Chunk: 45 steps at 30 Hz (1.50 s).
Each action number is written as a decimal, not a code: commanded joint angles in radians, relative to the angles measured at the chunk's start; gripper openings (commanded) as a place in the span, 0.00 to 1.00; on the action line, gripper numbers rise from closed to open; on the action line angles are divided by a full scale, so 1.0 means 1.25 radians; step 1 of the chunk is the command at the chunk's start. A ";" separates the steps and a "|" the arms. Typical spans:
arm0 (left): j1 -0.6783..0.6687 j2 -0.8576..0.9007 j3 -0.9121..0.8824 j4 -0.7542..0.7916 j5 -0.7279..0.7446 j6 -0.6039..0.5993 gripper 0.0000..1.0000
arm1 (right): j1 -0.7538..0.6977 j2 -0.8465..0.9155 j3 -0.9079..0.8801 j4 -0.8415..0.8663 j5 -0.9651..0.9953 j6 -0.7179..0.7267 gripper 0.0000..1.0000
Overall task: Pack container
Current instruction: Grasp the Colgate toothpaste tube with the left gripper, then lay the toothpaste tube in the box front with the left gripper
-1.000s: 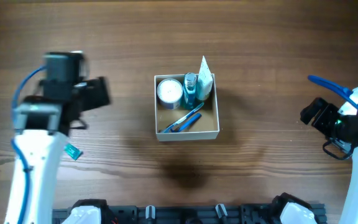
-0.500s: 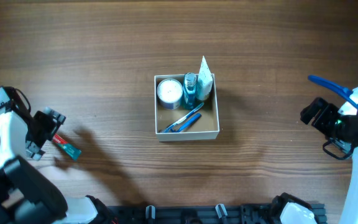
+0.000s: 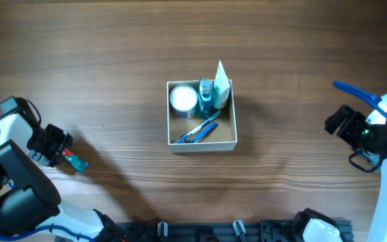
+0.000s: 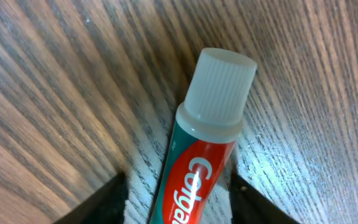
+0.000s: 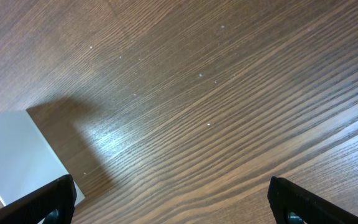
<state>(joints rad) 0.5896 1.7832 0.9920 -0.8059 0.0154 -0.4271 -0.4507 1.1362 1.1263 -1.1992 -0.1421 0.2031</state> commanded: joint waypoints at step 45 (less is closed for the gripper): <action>-0.978 -0.173 0.082 0.205 0.114 0.734 0.04 | -0.001 0.003 0.009 0.005 -0.010 -0.013 1.00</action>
<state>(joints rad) -0.6292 1.5345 1.0897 -0.5560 0.0895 0.4709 -0.4507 1.1362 1.1263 -1.1957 -0.1421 0.2028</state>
